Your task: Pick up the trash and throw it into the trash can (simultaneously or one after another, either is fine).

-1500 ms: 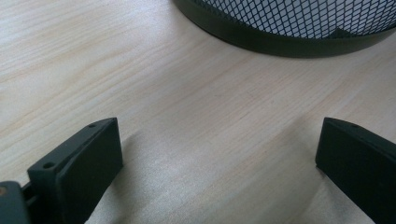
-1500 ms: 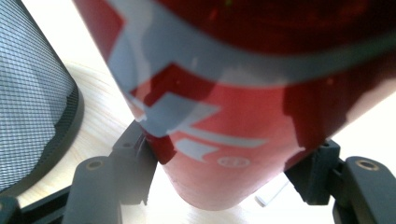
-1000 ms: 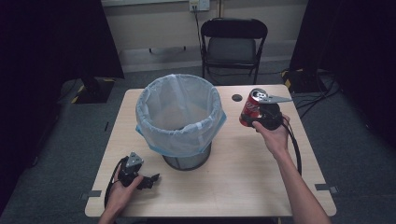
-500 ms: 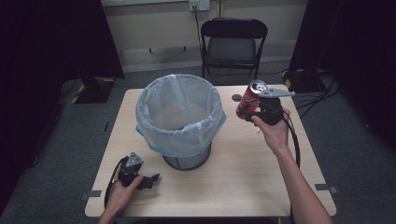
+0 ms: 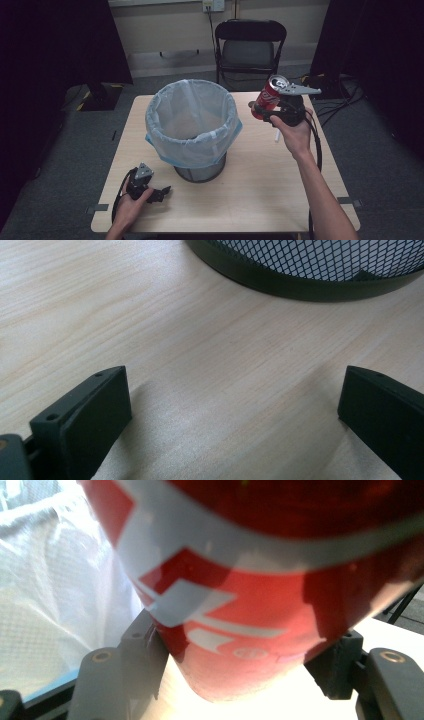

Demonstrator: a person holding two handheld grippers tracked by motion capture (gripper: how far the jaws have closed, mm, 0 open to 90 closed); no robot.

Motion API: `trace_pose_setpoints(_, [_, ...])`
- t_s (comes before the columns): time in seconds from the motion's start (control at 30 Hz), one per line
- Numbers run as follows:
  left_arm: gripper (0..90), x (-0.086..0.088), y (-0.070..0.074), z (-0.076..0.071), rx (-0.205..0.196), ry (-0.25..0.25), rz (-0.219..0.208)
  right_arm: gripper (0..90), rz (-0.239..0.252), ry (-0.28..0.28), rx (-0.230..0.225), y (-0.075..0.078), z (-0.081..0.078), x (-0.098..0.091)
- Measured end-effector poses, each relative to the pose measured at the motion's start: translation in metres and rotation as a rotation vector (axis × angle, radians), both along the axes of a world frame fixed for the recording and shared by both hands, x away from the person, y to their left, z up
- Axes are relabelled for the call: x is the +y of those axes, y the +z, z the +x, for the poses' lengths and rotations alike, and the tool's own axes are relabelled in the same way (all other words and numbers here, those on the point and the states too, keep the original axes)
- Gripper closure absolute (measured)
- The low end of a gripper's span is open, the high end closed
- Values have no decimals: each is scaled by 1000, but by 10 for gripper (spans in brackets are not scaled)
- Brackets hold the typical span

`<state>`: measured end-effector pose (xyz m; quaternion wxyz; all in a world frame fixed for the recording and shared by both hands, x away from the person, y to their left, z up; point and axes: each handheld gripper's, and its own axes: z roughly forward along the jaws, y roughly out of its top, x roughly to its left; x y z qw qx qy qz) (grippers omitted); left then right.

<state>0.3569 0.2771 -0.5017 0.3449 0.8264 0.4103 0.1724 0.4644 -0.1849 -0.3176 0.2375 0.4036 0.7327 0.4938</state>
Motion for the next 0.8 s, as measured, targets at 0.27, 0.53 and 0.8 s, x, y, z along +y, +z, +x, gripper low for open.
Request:
trace_pose_setpoints(0.27, [1, 0, 0, 0, 0, 0, -1, 346, 30, 3, -33, 18, 1, -1])
trace_pose_setpoints(0.53, [1, 0, 0, 0, 0, 0, 0, 346, 59, 28, -59, 32, -1, 0])
trace_pose_setpoints(0.8, [1, 0, 0, 0, 0, 0, 0, 346, 81, 44, -76, 39, -1, 3])
